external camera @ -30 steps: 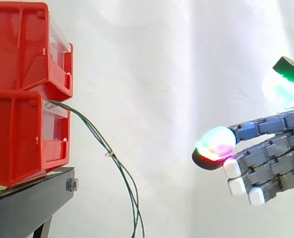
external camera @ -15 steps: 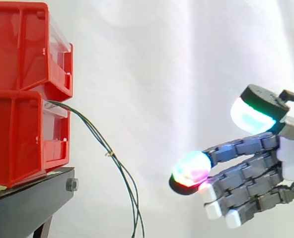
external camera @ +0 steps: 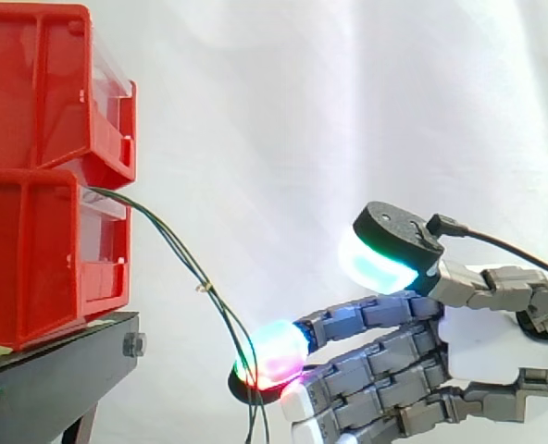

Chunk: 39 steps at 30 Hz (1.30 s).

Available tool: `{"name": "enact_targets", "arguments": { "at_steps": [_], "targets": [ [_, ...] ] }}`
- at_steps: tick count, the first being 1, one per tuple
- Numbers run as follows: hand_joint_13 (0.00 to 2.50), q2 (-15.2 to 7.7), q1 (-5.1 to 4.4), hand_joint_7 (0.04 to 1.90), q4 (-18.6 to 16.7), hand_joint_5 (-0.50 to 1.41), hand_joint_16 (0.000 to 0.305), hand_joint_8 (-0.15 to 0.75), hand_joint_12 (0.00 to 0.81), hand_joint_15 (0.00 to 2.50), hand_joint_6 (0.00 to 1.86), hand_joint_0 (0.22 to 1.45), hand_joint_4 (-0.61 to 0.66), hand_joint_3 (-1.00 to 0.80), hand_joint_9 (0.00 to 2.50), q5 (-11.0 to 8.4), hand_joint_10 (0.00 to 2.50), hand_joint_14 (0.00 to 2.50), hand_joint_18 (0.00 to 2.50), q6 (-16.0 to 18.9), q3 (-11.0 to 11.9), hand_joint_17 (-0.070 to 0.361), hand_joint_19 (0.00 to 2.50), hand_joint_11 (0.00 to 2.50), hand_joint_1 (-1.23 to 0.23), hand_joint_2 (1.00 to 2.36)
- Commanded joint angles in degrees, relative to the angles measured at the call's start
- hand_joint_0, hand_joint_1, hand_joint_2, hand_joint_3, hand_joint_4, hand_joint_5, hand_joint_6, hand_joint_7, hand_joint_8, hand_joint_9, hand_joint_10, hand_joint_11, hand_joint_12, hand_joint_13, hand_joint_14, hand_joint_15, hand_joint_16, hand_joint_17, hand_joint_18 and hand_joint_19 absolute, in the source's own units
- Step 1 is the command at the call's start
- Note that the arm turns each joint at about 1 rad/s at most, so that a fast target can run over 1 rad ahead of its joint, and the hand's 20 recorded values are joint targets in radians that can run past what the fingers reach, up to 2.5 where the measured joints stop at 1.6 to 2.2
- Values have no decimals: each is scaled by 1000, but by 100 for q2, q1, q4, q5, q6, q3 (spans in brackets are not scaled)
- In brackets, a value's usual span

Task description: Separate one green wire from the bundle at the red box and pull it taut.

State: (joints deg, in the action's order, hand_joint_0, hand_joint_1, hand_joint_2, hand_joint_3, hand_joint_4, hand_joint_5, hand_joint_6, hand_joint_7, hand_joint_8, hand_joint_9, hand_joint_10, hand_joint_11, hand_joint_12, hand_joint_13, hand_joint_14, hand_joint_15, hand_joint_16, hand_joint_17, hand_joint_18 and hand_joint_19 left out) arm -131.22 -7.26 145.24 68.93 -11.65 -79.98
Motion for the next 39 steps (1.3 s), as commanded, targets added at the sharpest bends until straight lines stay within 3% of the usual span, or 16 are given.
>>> {"name": "enact_targets", "arguments": {
  "at_steps": [1, 7, 10, 12, 14, 17, 25, 30, 34, 39],
  "targets": [
    [681, -53, -30, 741, -180, -183, 47, 270, 357, 380, 502, 519, 218, -500, 658, 24, 12, 15, 488, -56, 0, 106, 466, 319, -567, 1000],
    [682, -88, -215, 741, -338, -183, 48, 271, 354, 383, 502, 519, 220, -500, 661, 59, 12, 17, 496, -381, 61, 108, 480, 333, -566, 1000],
    [688, -193, -241, 747, -347, -180, 50, 272, 355, 385, 502, 519, 226, -500, 664, 59, 12, 15, 515, -373, 211, 112, 489, 330, -566, 1000],
    [689, -308, -241, 750, -329, -178, 50, 271, 355, 385, 502, 519, 228, -500, 666, 68, 12, 15, 515, -355, 316, 112, 498, 323, -566, 1000],
    [692, -527, -206, 748, -250, -178, 50, 270, 354, 379, 502, 519, 225, -500, 667, 112, 12, 15, 518, -170, 580, 112, 497, 319, -567, 1000],
    [694, -606, -180, 747, -250, -178, 50, 271, 355, 386, 502, 519, 228, -500, 667, 156, 13, 15, 523, 58, 606, 113, 499, 319, -568, 1000],
    [708, -589, -136, 767, -22, -171, 51, 272, 354, 386, 503, 521, 243, -500, 679, 279, 14, 17, 535, 190, 729, 114, 510, 324, -565, 1000],
    [724, -589, -74, 824, -13, -155, 51, 270, 358, 399, 503, 525, 258, -500, 697, 481, 12, 15, 563, 216, 879, 115, 522, 319, -559, 1000],
    [733, -571, -57, 873, 31, -143, 51, 268, 352, 401, 503, 534, 273, -500, 713, 780, 12, 16, 565, 146, 1054, 115, 522, 323, -555, 1000],
    [736, -580, -57, 934, 5, -130, 51, 265, 347, 410, 503, 550, 275, -477, 724, 859, 12, 16, 567, 5, 1081, 114, 542, 324, -555, 1002]
  ]
}}
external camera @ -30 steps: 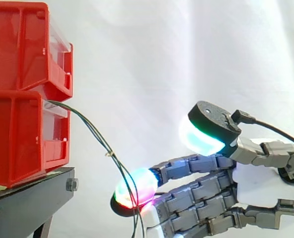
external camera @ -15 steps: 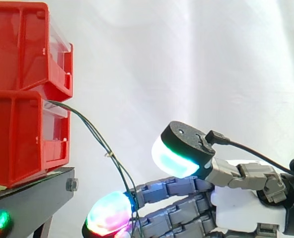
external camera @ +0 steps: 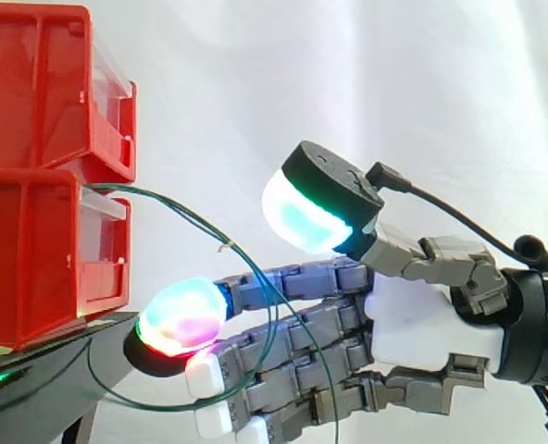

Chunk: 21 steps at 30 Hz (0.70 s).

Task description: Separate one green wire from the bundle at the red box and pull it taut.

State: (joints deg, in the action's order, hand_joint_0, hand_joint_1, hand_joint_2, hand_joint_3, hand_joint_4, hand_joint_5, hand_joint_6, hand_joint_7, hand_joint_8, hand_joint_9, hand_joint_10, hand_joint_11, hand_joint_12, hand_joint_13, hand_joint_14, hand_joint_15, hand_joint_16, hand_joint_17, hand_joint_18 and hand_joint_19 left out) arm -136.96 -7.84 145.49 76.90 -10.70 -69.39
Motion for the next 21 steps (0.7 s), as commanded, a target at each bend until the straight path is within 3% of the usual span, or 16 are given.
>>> {"name": "enact_targets", "arguments": {
  "at_steps": [1, 8, 15, 21],
  "targets": [
    [736, 3, 2, 941, -20, -128, 51, 263, 346, 407, 503, 551, 275, -475, 724, 62, 12, 16, 569, -116, 22, 114, 535, 325, -556, 1002],
    [749, 3, -7, 997, 111, -117, 50, 262, 339, 411, 504, 574, 261, -433, 739, 88, 12, 16, 572, -143, 22, 113, 546, 330, -554, 1006],
    [757, 3, -7, 1091, 410, -102, 50, 258, 335, 415, 504, 597, 227, -403, 764, 369, 12, 18, 580, -178, 22, 112, 557, 327, -561, 1010],
    [766, 3, 11, 1104, 428, -99, 50, 261, 335, 422, 503, 594, 227, -424, 777, 449, 15, 17, 588, -151, 22, 113, 556, 342, -559, 1008]
  ]
}}
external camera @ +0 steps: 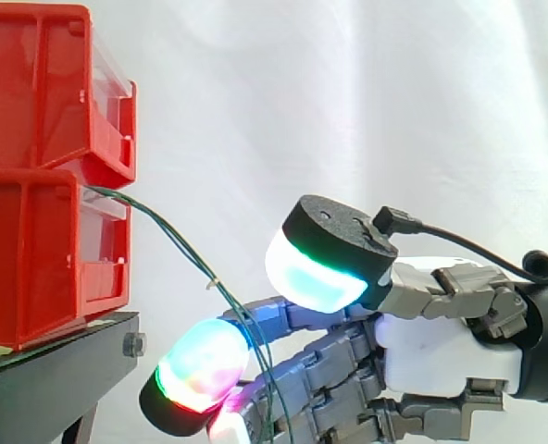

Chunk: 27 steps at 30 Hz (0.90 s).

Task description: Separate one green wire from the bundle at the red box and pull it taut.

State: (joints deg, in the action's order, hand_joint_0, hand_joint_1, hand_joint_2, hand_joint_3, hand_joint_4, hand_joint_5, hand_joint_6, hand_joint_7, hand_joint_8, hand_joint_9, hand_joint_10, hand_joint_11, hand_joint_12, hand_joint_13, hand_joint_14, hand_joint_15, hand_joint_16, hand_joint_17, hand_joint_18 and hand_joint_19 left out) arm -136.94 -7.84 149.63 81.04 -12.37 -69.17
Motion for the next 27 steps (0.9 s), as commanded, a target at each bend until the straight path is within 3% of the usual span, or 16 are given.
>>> {"name": "enact_targets", "arguments": {
  "at_steps": [1, 11, 16, 27],
  "targets": [
    [768, 1, 10, 1109, 5, -99, 50, 261, 337, 420, 503, 592, 226, -423, 781, 35, 13, 17, 589, 16, 0, 113, 558, 336, -559, 1007],
    [776, 1, 133, 1145, -21, -93, 50, 260, 333, 424, 503, 591, 212, -419, 796, 8, 13, 17, 602, 103, 18, 113, 564, 335, -557, 1009],
    [777, 1, 256, 1210, -21, -87, 50, 261, 333, 430, 503, 597, 194, -407, 801, -1, 13, 17, 606, 191, 18, 113, 564, 339, -556, 1010],
    [778, 1, 283, 1261, 14, -81, 50, 260, 334, 432, 502, 604, 178, -394, 799, 35, 13, 18, 604, 200, 141, 112, 573, 342, -574, 1010]
  ]
}}
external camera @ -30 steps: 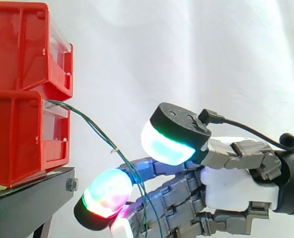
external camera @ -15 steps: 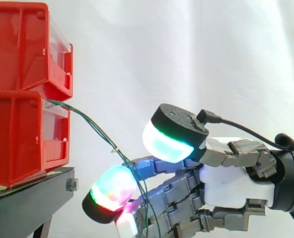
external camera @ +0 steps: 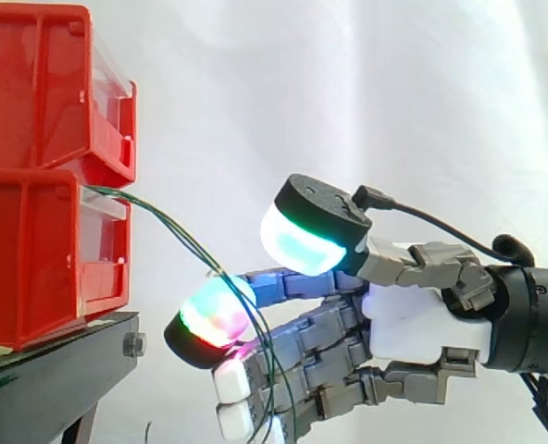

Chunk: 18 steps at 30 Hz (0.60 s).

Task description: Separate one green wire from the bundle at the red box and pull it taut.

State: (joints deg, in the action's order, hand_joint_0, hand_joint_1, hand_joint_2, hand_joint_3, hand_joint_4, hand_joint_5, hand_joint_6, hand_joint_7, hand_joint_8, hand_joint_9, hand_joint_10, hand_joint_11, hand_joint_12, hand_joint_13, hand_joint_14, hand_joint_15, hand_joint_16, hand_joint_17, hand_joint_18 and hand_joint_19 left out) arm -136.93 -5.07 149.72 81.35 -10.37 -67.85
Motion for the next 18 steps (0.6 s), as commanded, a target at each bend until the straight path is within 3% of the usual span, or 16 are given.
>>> {"name": "enact_targets", "arguments": {
  "at_steps": [1, 13, 16, 18],
  "targets": [
    [777, 0, 6, 1263, 4, -80, 50, 260, 333, 431, 502, 604, 178, -396, 800, 4, 13, 20, 604, -27, 18, 113, 574, 338, -575, 1011],
    [777, -27, -64, 1268, -295, -81, 50, 259, 332, 430, 502, 600, 177, -403, 796, -58, 13, 19, 604, -124, -17, 113, 574, 341, -593, 1010],
    [788, -27, -64, 1359, -295, -85, 50, 255, 333, 438, 523, 614, 142, -364, 798, -75, 13, 18, 621, -124, -52, 113, 582, 351, -643, 1013],
    [791, -27, -64, 1252, -286, -108, 50, 257, 334, 436, 600, 614, 130, -342, 798, -84, 14, 19, 627, -124, -52, 113, 582, 369, -667, 1015]
  ]
}}
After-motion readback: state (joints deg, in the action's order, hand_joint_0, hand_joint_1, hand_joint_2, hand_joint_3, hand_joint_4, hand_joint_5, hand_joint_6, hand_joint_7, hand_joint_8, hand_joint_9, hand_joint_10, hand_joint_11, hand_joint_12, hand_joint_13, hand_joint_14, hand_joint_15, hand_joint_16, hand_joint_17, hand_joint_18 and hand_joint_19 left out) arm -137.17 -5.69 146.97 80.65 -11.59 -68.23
